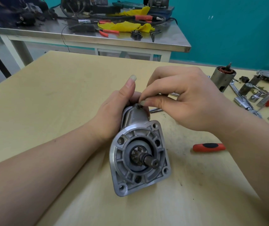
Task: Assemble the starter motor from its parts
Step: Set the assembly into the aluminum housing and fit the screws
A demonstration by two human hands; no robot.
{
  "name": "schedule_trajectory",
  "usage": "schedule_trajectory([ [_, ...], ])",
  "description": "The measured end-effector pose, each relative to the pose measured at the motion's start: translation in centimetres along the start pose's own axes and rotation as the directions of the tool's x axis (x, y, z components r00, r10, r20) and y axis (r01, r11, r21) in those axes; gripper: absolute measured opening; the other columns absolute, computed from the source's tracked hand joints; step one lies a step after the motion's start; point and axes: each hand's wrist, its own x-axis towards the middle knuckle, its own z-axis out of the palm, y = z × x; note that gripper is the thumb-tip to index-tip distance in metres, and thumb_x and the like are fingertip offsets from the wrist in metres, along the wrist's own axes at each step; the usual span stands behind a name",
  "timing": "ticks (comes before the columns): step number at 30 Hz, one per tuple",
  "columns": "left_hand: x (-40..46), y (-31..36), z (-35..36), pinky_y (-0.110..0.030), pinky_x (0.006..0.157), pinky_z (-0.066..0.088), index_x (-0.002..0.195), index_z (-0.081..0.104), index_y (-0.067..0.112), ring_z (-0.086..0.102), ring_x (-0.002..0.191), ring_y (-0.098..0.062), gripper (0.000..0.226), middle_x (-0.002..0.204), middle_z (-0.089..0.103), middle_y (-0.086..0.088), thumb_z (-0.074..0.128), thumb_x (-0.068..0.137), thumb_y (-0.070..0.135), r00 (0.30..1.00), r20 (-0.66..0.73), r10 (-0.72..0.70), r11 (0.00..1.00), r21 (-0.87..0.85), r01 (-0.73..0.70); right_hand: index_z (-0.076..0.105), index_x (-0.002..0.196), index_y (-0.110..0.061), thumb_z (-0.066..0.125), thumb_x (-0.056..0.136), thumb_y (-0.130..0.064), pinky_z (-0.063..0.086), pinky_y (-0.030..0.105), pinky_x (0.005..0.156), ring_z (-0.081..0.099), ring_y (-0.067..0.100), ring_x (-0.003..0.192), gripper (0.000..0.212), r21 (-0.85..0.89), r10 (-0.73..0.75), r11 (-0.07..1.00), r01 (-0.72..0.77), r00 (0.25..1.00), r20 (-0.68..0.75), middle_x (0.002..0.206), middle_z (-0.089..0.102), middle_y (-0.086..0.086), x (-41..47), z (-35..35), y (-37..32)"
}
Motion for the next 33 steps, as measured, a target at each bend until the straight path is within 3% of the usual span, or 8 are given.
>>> schedule_trajectory([
  [8,0.2,-0.1,-0.1,-0.043,0.07,0.043,0.075,0.072,0.011,0.054,0.071,-0.032,0.081,0.075,0.06,-0.021,0.063,0.08,0.09,0.999,0.033,-0.04,0.999,-0.031,0.041,0.082,0.101,-0.014,0.074,0.096,-0.012,0.05,0.04,0.074,0.063,0.022,0.084,0.01,-0.106,-0.094,0.99,0.095,0.995,0.021,0.089,0.069,0.005,0.5,-0.1,-0.1],
  [12,0.0,0.1,0.0,-0.039,0.063,0.043,0.072,0.071,0.009,0.051,0.066,-0.03,0.071,0.074,0.057,-0.019,0.05,0.088,0.075,0.997,0.063,-0.047,0.995,-0.089,0.053,0.082,0.102,-0.01,0.073,0.096,-0.01,0.051,0.046,0.074,0.064,0.028,0.085,0.011,-0.13,-0.123,0.984,0.126,0.992,0.027,0.088,0.07,0.007,0.4,0.0,-0.2],
  [20,0.0,-0.1,0.3,-0.039,0.063,0.039,0.071,0.071,0.011,0.049,0.061,-0.024,0.069,0.064,0.057,-0.008,0.049,0.086,0.074,0.999,-0.016,-0.052,0.992,-0.113,0.05,0.079,0.093,-0.009,0.071,0.096,-0.012,0.053,0.042,0.062,0.065,0.024,0.072,0.009,-0.114,-0.074,0.991,0.069,0.996,-0.039,0.079,0.072,0.001,-0.8,1.0,-0.2],
  [22,-0.1,0.1,0.4,-0.041,0.068,0.039,0.074,0.07,0.004,0.048,0.065,-0.03,0.077,0.067,0.055,-0.017,0.055,0.085,0.078,0.998,-0.028,-0.048,0.995,-0.087,0.046,0.079,0.092,-0.009,0.072,0.096,-0.012,0.053,0.041,0.064,0.066,0.021,0.071,0.009,-0.07,-0.035,0.997,0.03,0.997,-0.066,0.079,0.073,0.0,-1.1,1.2,-0.2],
  [26,-0.8,0.3,0.6,-0.055,0.084,0.032,0.097,0.051,-0.026,0.042,0.089,-0.044,0.119,0.087,0.041,-0.052,0.075,0.069,0.087,0.994,-0.111,0.008,0.996,-0.092,-0.019,0.079,0.09,-0.009,0.072,0.095,-0.014,0.051,0.039,0.065,0.065,0.02,0.072,0.01,-0.014,0.064,0.998,-0.066,0.988,-0.138,0.076,0.073,0.0,-1.1,2.4,-1.0],
  [28,-0.9,0.2,0.5,-0.054,0.082,0.032,0.091,0.058,-0.019,0.044,0.087,-0.043,0.103,0.085,0.046,-0.047,0.072,0.078,0.082,0.986,-0.163,0.041,0.994,-0.096,-0.057,0.079,0.087,-0.009,0.074,0.094,-0.015,0.049,0.037,0.067,0.063,0.018,0.072,0.009,0.031,0.124,0.992,-0.121,0.976,-0.177,0.076,0.072,0.0,-1.0,3.0,-1.6],
  [30,-0.9,-0.1,0.5,-0.052,0.079,0.034,0.075,0.068,0.004,0.045,0.078,-0.04,0.073,0.078,0.051,-0.03,0.058,0.088,0.074,0.972,-0.228,0.058,0.996,-0.056,-0.072,0.079,0.086,-0.011,0.076,0.092,-0.017,0.048,0.035,0.069,0.06,0.016,0.074,0.009,0.074,0.197,0.98,-0.186,0.962,-0.191,0.079,0.069,0.001,-0.9,3.3,-1.9],
  [33,-0.8,-0.4,0.8,-0.047,0.072,0.034,0.066,0.066,0.016,0.045,0.068,-0.031,0.063,0.067,0.051,-0.016,0.053,0.089,0.073,0.95,-0.303,0.075,0.996,-0.016,-0.084,0.079,0.086,-0.015,0.077,0.092,-0.021,0.046,0.033,0.069,0.056,0.013,0.074,0.008,0.109,0.294,0.955,-0.277,0.935,-0.2,0.083,0.065,0.001,-0.8,3.4,-2.1],
])
